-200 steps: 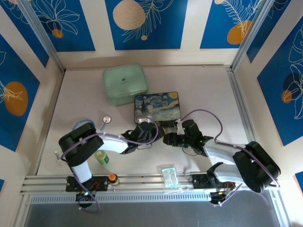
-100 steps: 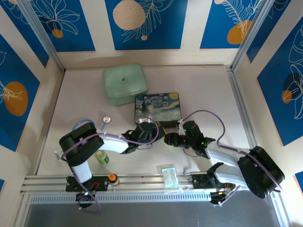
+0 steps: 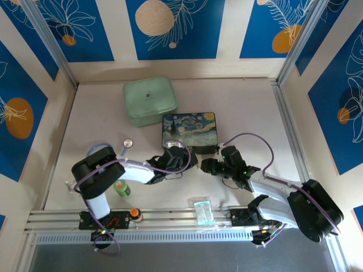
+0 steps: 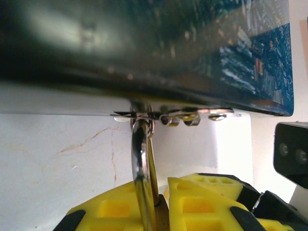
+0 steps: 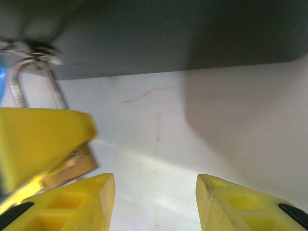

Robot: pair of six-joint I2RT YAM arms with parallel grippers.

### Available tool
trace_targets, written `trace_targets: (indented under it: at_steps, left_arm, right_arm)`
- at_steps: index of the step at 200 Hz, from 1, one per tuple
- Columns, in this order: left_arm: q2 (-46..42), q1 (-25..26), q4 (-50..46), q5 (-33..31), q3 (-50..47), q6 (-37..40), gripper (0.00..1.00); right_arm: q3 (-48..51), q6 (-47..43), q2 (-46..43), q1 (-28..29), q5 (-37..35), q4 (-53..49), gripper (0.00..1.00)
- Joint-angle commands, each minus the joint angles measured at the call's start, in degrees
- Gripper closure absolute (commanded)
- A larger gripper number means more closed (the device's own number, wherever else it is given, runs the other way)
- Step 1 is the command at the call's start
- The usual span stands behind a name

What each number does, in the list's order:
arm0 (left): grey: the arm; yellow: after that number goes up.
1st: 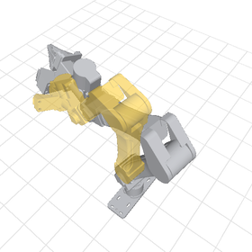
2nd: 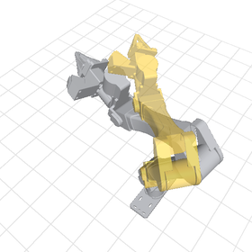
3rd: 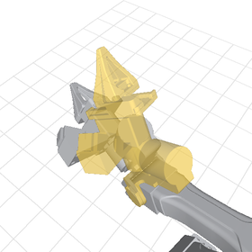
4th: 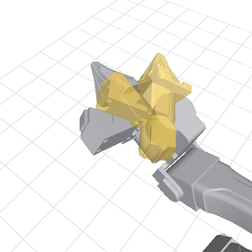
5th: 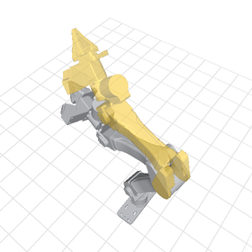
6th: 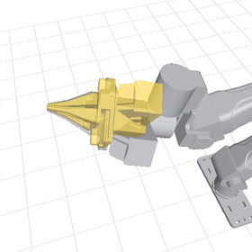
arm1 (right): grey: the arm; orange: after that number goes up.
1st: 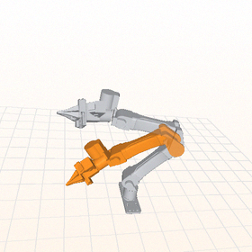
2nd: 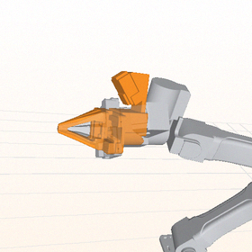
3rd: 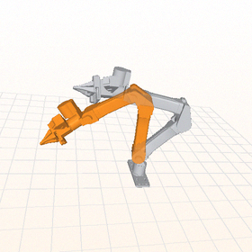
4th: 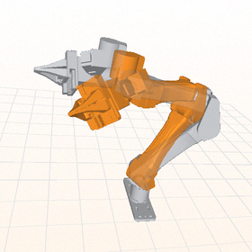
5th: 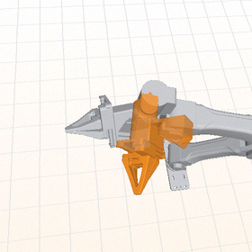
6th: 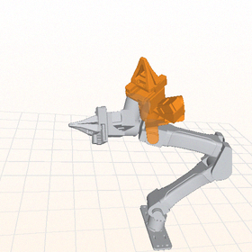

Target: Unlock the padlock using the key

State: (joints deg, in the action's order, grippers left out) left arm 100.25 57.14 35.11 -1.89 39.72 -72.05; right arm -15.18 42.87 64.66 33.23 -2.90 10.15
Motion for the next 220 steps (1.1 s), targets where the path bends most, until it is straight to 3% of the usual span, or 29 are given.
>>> trace_targets:
  at_steps: [1,36,51,74,141,187,220]
  left_arm:
    - [0.6,0.2,-2.9,2.8,-0.6,-3.3,1.00]
    - [0.6,0.2,-2.9,2.8,-0.8,-3.4,1.00]
    - [0.8,0.3,-2.6,2.9,-1.0,-3.8,1.00]
    - [0.7,0.2,-2.9,3.2,-0.5,-3.7,1.00]
    - [-0.8,0.2,-5.2,3.6,0.2,-2.7,1.00]
    - [-1.0,0.2,-6.0,3.7,0.7,-2.7,1.00]
    - [-1.0,0.2,-5.8,5.1,1.4,-3.2,1.00]
  right_arm:
    - [0.9,0.5,0.5,0.1,-3.2,-1.9,0.52]
    - [0.9,-0.5,-0.8,0.2,-2.1,-1.5,0.51]
    - [1.0,-2.1,-1.6,1.2,-1.3,-0.1,0.46]
    - [-1.8,-6.5,-2.0,7.5,-8.3,-4.2,0.40]
    - [-4.2,-15.0,-1.4,17.5,-20.2,-4.9,0.58]
    - [-3.4,-17.7,-3.1,22.7,-24.1,-4.2,0.55]
    - [-5.1,-19.5,-1.2,23.2,-26.9,-5.2,0.57]
